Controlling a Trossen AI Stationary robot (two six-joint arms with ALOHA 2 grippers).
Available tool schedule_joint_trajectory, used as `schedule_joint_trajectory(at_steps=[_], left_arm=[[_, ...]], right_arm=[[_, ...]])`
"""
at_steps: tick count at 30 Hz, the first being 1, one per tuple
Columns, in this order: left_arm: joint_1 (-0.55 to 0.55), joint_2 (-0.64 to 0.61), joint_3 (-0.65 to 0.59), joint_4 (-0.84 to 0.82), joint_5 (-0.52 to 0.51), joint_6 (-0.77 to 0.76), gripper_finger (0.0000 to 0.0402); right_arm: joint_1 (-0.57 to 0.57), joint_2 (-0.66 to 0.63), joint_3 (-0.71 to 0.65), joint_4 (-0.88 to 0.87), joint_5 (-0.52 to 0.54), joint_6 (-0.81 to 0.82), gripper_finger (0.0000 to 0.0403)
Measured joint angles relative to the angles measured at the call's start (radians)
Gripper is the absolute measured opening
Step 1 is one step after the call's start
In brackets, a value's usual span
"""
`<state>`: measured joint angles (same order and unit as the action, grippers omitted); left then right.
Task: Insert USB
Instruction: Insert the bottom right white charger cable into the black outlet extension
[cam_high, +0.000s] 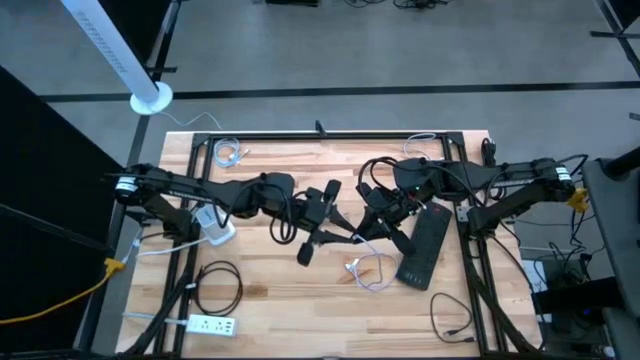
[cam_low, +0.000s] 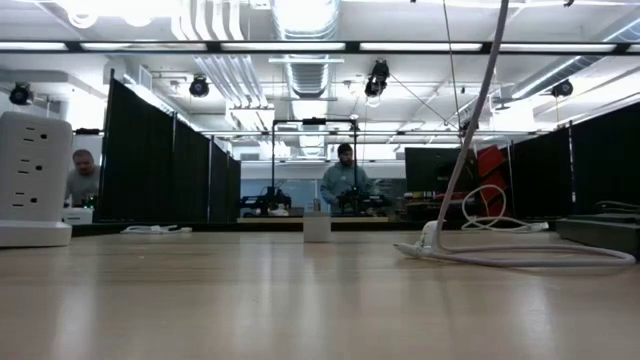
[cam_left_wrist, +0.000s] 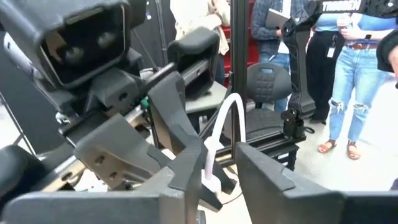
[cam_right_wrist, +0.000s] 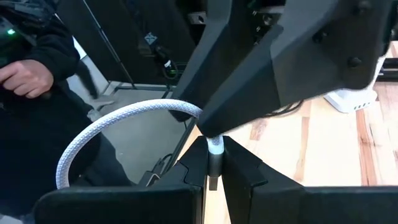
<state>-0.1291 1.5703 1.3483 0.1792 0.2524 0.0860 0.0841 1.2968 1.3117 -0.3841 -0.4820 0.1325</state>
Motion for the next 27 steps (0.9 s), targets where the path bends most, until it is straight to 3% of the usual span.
schedule_joint_trajectory(at_steps=[4, 12, 20, 27], left_arm=[[0.0, 0.0, 0.0, 0.003, 0.0, 0.002, 0.0011], [0.0, 0.0, 0.0, 0.006, 0.0, 0.001, 0.0001], [0.0, 0.0, 0.0, 0.005, 0.001, 0.006, 0.002], [0.001, 0.0, 0.0, 0.006, 0.001, 0.01, 0.0079]], right_arm=[[0.0, 0.0, 0.0, -0.001, -0.001, 0.011, 0.0016], [0.0, 0.001, 0.0, 0.0, -0.001, 0.027, 0.0016], [0.0, 0.001, 0.001, 0.0, 0.001, 0.026, 0.0016], [-0.005, 0.001, 0.002, 0.0, 0.003, 0.025, 0.0016]])
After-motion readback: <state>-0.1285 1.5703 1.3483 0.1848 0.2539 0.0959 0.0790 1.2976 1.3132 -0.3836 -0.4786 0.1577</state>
